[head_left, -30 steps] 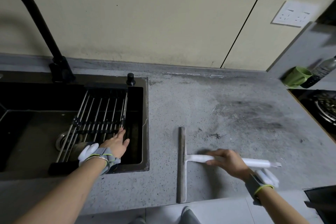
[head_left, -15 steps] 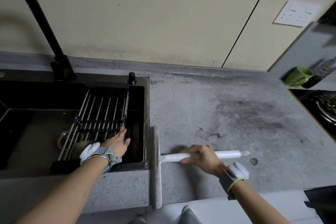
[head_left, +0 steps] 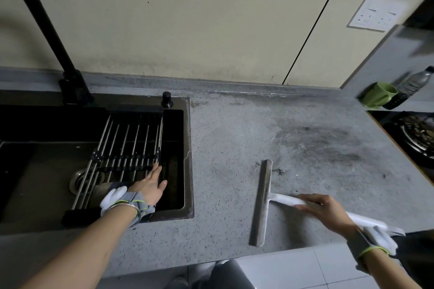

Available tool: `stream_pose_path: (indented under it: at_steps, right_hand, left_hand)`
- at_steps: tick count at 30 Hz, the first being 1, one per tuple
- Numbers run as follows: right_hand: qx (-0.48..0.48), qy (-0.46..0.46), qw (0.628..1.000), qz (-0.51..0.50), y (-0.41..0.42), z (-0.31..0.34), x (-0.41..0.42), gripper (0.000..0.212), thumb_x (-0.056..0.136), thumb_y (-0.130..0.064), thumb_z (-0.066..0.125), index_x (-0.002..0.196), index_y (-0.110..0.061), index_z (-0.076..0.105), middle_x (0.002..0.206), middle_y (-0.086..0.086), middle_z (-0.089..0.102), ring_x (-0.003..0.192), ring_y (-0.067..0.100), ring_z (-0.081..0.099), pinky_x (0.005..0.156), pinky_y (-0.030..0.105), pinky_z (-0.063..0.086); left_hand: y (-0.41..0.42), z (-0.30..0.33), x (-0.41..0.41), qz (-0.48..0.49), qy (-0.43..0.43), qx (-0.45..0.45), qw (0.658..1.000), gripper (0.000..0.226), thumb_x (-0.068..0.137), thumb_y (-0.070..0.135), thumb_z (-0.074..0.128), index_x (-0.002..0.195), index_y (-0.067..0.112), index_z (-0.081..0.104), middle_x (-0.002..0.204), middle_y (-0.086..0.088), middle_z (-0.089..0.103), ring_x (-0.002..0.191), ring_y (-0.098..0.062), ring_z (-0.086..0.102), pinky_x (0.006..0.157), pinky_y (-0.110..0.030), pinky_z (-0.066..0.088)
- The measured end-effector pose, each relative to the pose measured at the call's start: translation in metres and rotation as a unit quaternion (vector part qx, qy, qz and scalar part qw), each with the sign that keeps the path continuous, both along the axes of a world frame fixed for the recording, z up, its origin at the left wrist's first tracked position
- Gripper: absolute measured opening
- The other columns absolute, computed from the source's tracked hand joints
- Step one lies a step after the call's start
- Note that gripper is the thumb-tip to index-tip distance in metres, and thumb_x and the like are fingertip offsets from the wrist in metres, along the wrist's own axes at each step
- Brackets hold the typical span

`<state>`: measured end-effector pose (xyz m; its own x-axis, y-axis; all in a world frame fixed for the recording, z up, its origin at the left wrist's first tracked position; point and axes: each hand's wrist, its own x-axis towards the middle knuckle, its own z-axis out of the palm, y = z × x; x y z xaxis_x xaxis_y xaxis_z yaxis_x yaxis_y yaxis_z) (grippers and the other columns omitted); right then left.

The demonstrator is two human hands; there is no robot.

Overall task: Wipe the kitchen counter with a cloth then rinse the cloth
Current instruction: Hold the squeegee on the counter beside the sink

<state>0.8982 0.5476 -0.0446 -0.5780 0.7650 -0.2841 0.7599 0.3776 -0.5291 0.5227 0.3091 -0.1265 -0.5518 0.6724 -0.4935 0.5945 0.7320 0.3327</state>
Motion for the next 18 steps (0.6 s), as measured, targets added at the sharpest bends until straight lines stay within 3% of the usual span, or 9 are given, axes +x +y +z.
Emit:
stream_pose_path:
  at_steps: [4,8,12,14,18]
  right_hand:
    - [-0.016,-0.016,1.000,0.014,-0.002,-0.005,-0.012,0.021,0.072,-0.042,0.075,0.087,-0.052,0.065,0.081,-0.017,0.070,0.072,0.015,0.065,0.069,0.030,0.047]
    - [-0.028,-0.012,0.998,0.050,-0.008,-0.008,-0.035,0.025,0.074,-0.040,0.075,0.098,-0.041,0.068,0.074,-0.016,0.065,0.057,-0.001,0.055,0.055,0.011,0.036]
    - [-0.048,-0.015,0.994,0.096,-0.019,-0.015,-0.060,0.021,0.078,-0.039,0.071,0.099,-0.040,0.068,0.084,-0.013,0.066,0.067,0.000,0.053,0.072,0.023,0.038]
    - [-0.049,-0.014,0.992,0.119,-0.026,-0.018,-0.072,0.017,0.079,-0.041,0.070,0.093,-0.048,0.064,0.078,-0.020,0.060,0.067,-0.005,0.050,0.077,0.027,0.034]
    - [-0.041,0.000,0.989,0.143,-0.041,-0.026,-0.096,0.027,0.078,-0.043,0.070,0.105,-0.039,0.068,0.073,-0.026,0.053,0.071,-0.009,0.046,0.086,0.031,0.033]
  left_hand:
    - [0.000,0.002,0.001,0.001,0.000,-0.003,1.000,0.059,0.102,0.039,0.027,0.152,0.024,0.000,0.158,0.011,-0.013,0.136,-0.024,0.038,0.106,-0.033,0.036]
    - [0.001,0.004,0.001,0.000,-0.006,-0.012,1.000,0.059,0.102,0.039,0.027,0.152,0.024,-0.001,0.158,0.011,-0.014,0.137,-0.024,0.037,0.107,-0.031,0.033]
    - [0.000,0.005,0.001,-0.005,-0.008,-0.017,1.000,0.059,0.102,0.039,0.026,0.152,0.023,-0.002,0.158,0.011,-0.015,0.137,-0.023,0.037,0.106,-0.031,0.035]
    - [0.000,0.007,0.002,-0.002,-0.011,-0.018,1.000,0.059,0.102,0.039,0.026,0.152,0.023,-0.002,0.158,0.012,-0.015,0.137,-0.023,0.037,0.105,-0.030,0.036]
    - [0.000,0.009,0.002,0.003,-0.014,-0.014,1.000,0.060,0.102,0.039,0.026,0.152,0.022,-0.002,0.158,0.011,-0.015,0.136,-0.022,0.039,0.103,-0.030,0.038]
